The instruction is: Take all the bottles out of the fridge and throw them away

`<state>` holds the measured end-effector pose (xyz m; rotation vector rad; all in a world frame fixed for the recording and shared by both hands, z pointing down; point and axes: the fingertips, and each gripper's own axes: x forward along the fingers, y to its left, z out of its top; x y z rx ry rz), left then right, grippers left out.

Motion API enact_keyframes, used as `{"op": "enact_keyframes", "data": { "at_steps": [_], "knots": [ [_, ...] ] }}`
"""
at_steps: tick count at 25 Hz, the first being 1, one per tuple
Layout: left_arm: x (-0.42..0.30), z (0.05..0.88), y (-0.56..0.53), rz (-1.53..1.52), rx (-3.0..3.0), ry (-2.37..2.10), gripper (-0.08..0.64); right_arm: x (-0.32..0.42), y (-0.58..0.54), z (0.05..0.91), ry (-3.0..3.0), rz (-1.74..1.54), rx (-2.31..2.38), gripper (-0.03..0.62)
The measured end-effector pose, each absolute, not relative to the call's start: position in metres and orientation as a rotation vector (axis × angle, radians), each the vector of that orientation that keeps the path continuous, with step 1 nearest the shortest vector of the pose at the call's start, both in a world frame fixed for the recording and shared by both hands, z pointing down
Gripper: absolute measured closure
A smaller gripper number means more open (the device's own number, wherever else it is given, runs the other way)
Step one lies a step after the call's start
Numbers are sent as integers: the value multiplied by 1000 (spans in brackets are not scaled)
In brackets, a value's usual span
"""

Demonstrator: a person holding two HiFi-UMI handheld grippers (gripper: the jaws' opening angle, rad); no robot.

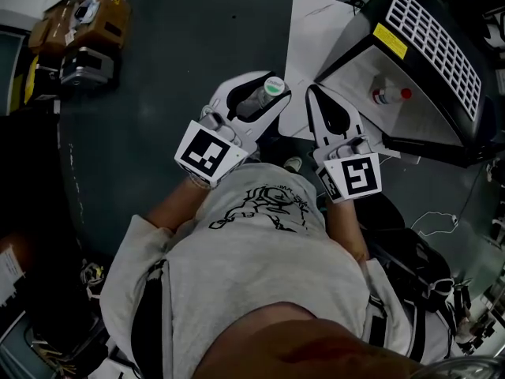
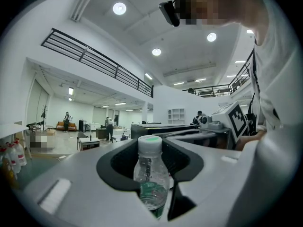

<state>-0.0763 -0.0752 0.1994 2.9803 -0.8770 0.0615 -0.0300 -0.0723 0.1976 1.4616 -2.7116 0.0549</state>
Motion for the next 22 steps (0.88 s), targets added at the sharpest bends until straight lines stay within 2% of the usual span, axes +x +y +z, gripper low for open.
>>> {"op": "enact_keyframes", "data": {
  "at_steps": [22],
  "knots": [
    [-151, 211, -87, 73, 2908, -959, 402, -112, -89, 210, -2756, 60, 1343, 583]
  ]
}}
